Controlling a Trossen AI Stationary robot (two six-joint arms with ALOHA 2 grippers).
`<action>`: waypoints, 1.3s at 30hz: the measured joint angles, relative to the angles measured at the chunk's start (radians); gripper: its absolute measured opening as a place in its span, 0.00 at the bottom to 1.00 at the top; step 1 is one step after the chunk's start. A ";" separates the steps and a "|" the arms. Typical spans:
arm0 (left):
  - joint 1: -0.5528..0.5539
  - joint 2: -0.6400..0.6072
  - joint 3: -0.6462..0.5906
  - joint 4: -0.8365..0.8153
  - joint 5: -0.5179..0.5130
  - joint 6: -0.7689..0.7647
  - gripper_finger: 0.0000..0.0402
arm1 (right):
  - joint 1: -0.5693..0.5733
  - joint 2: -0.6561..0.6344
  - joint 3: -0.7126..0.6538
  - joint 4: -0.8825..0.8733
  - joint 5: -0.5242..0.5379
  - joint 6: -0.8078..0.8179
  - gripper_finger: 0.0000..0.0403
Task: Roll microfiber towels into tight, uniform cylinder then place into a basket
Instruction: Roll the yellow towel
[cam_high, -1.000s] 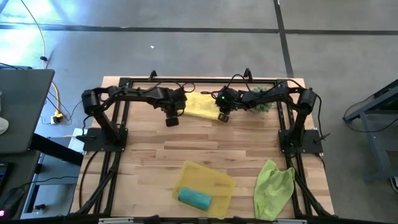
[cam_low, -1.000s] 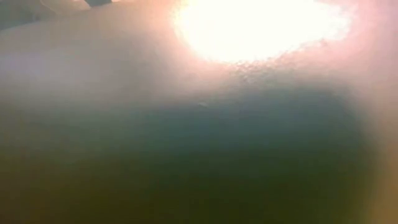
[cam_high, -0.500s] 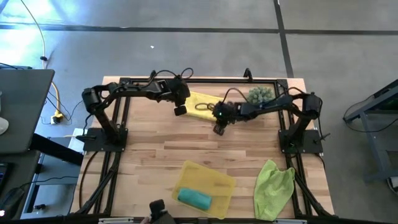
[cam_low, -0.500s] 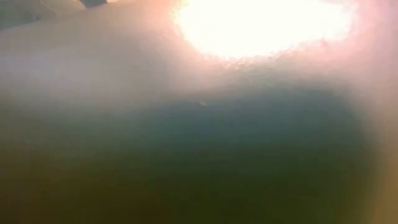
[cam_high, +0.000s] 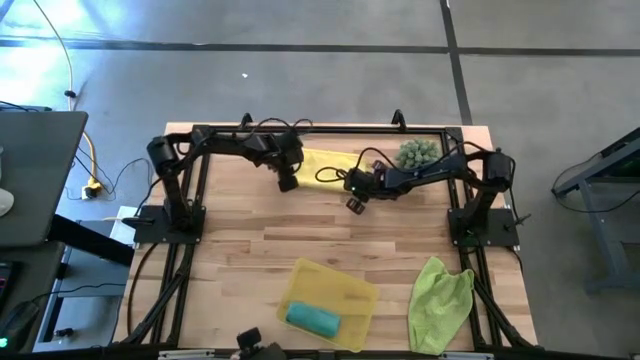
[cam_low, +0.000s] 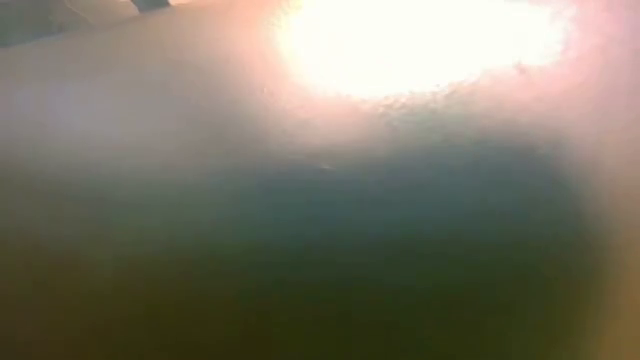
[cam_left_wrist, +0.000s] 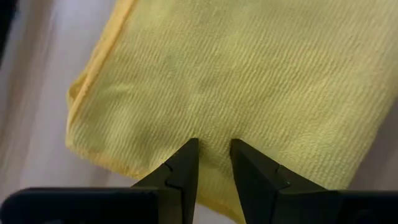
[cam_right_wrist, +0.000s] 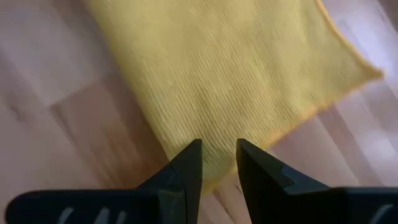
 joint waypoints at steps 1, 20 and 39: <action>-0.013 -0.001 0.001 -0.019 -0.002 -0.033 0.21 | -0.008 0.000 0.000 -0.008 0.001 -0.007 0.23; -0.384 -0.067 0.009 0.074 0.097 -0.398 0.21 | -0.158 -0.052 0.001 0.078 0.110 -0.196 0.23; -0.198 -0.039 0.028 -0.019 0.054 -0.026 0.21 | 0.041 0.026 0.001 -0.053 0.064 0.362 0.23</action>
